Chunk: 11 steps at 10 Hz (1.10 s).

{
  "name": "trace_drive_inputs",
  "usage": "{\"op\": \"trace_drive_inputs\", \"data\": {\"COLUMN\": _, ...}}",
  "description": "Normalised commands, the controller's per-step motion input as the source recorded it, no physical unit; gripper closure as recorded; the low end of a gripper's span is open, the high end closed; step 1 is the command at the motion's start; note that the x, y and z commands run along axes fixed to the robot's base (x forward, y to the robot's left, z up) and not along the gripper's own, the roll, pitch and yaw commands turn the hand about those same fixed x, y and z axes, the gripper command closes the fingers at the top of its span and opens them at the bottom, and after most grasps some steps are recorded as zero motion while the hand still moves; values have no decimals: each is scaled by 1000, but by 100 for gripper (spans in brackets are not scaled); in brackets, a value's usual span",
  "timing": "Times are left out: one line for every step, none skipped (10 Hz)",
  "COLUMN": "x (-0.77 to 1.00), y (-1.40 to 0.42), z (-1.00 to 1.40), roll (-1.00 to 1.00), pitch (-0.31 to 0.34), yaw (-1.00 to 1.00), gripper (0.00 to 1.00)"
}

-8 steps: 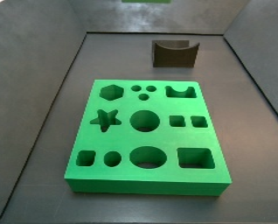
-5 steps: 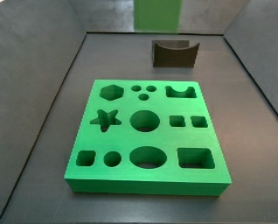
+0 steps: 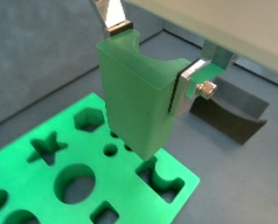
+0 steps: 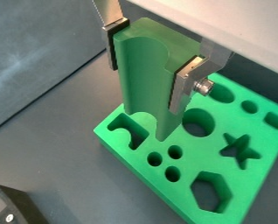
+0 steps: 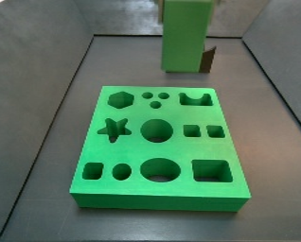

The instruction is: Insert the arch object.

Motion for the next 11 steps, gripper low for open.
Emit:
{"op": "trace_drive_inputs", "data": {"x": 611, "y": -6, "z": -1000, "roll": 71, "pitch": -4, "yaw": -137, "gripper": 100}}
{"op": "trace_drive_inputs", "data": {"x": 620, "y": 0, "z": -1000, "roll": 110, "pitch": 0, "yaw": -100, "gripper": 100}}
{"op": "trace_drive_inputs", "data": {"x": 483, "y": 60, "z": -829, "roll": 221, "pitch": 0, "yaw": 0, "gripper": 100}}
{"op": "trace_drive_inputs", "data": {"x": 363, "y": 106, "z": -797, "roll": 220, "pitch": 0, "yaw": 17, "gripper": 100}}
{"op": "trace_drive_inputs", "data": {"x": 277, "y": 97, "z": -720, "roll": 166, "pitch": -57, "yaw": 74, "gripper": 100}}
{"op": "trace_drive_inputs", "data": {"x": 263, "y": 111, "z": -551, "roll": 69, "pitch": -76, "yaw": 60, "gripper": 100}}
{"op": "trace_drive_inputs", "data": {"x": 226, "y": 114, "z": -471, "roll": 31, "pitch": -60, "yaw": 43, "gripper": 100}}
{"op": "trace_drive_inputs", "data": {"x": 217, "y": 51, "z": -443, "roll": 0, "pitch": -31, "yaw": 0, "gripper": 100}}
{"op": "trace_drive_inputs", "data": {"x": 94, "y": 0, "z": -411, "roll": -71, "pitch": -36, "yaw": 0, "gripper": 100}}
{"op": "trace_drive_inputs", "data": {"x": 40, "y": 0, "z": -454, "roll": -103, "pitch": -53, "yaw": 46, "gripper": 100}}
{"op": "trace_drive_inputs", "data": {"x": 0, "y": -23, "z": -483, "roll": -53, "pitch": -90, "yaw": 194, "gripper": 100}}
